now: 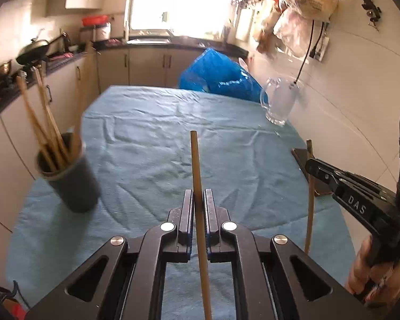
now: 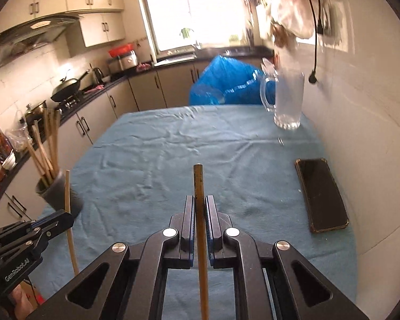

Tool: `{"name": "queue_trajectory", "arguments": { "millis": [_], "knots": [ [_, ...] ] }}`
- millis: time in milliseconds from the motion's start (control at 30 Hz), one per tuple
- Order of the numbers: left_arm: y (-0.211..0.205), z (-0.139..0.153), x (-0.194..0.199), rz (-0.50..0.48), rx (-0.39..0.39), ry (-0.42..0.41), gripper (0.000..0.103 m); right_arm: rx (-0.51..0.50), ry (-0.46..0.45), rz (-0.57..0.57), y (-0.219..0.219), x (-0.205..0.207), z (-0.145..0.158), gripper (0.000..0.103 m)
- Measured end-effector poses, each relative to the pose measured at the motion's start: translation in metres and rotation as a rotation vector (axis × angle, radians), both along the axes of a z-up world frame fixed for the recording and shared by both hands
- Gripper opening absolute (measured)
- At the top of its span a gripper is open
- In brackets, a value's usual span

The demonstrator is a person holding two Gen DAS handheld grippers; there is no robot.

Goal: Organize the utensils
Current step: 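Lift both held chopsticks and carry them to the black holder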

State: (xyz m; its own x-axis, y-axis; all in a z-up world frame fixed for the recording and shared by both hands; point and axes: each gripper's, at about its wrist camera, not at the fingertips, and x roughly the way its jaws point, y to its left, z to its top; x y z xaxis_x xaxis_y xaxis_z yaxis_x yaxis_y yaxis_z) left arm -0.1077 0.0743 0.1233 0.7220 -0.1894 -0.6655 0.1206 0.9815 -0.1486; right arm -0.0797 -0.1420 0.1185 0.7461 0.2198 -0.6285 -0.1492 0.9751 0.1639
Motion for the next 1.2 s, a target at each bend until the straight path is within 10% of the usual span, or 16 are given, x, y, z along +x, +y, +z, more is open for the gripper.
{"name": "queue_trajectory", "arguments": {
  "millis": [1200],
  "knots": [
    [0.028, 0.043, -0.073, 0.141, 0.094, -0.207, 0.006, 0.013, -0.187, 0.042, 0.054, -0.069, 0.05, 0.008]
  ]
}}
